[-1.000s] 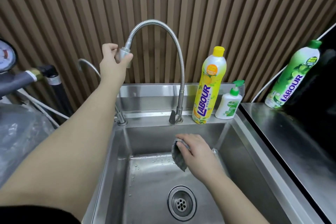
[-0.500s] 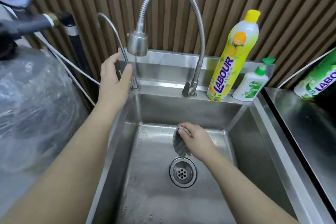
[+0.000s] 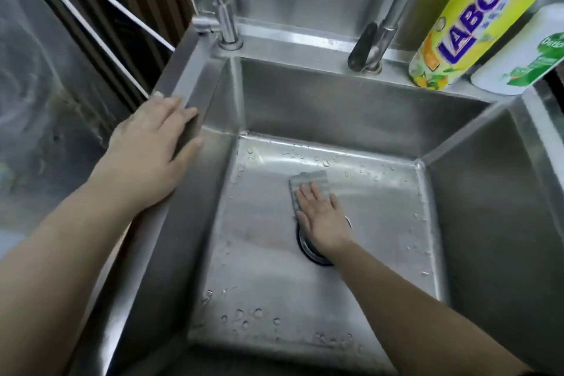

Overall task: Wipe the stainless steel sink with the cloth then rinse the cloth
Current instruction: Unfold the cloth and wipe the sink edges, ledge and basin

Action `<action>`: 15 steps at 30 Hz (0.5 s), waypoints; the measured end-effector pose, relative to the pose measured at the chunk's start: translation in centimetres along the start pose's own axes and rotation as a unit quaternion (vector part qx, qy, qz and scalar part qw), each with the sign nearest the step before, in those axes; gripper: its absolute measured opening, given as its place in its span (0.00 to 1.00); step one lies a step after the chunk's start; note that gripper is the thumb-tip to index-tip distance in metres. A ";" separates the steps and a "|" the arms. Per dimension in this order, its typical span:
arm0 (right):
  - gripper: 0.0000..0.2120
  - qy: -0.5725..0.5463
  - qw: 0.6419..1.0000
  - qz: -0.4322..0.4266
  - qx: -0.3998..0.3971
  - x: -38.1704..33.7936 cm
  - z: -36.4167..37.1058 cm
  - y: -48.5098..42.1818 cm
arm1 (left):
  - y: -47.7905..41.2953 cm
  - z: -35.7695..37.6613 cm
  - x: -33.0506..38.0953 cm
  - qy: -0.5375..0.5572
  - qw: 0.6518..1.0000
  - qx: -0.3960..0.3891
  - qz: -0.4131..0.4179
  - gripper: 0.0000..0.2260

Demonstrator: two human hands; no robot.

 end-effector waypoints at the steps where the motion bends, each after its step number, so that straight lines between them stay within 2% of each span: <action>1: 0.36 0.019 1.000 0.013 0.011 0.7 0.2 0.1 | 0.0 0.0 0.0 0.004 1.000 -0.003 0.000 0.32; 4: 0.26 0.082 0.985 0.151 0.019 3.5 -0.3 -1.5 | 0.3 0.4 -0.2 -0.022 1.000 0.002 0.022 0.30; 7: 0.27 0.094 0.971 0.221 0.012 2.2 -0.2 -6.0 | 0.1 0.9 0.1 -0.045 0.998 -0.020 0.031 0.29; 9: 0.28 0.079 0.986 0.149 0.011 -1.6 0.9 -8.0 | 0.1 1.1 0.0 -0.052 0.998 -0.017 0.040 0.28; 11: 0.27 0.053 0.998 -0.016 -0.004 -5.6 1.8 -6.8 | 0.4 1.0 0.0 -0.057 0.997 -0.013 0.053 0.28; 13: 0.27 0.039 0.987 -0.156 -0.032 -6.1 2.0 -3.2 | 0.4 1.0 -0.1 -0.053 0.997 -0.022 0.046 0.28; 15: 0.25 0.068 0.979 -0.189 -0.032 -2.7 1.8 -1.2 | 0.4 0.9 -0.1 -0.046 0.998 -0.023 0.043 0.28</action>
Point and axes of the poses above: each hand's wrist, its own y-axis away from the middle knuckle, its own z-axis out of the palm, x = y × z, the point moved 3 cm from there along -y, towards the middle knuckle, and after that the axes turned 10 degrees about x, right-handed, at the moved point
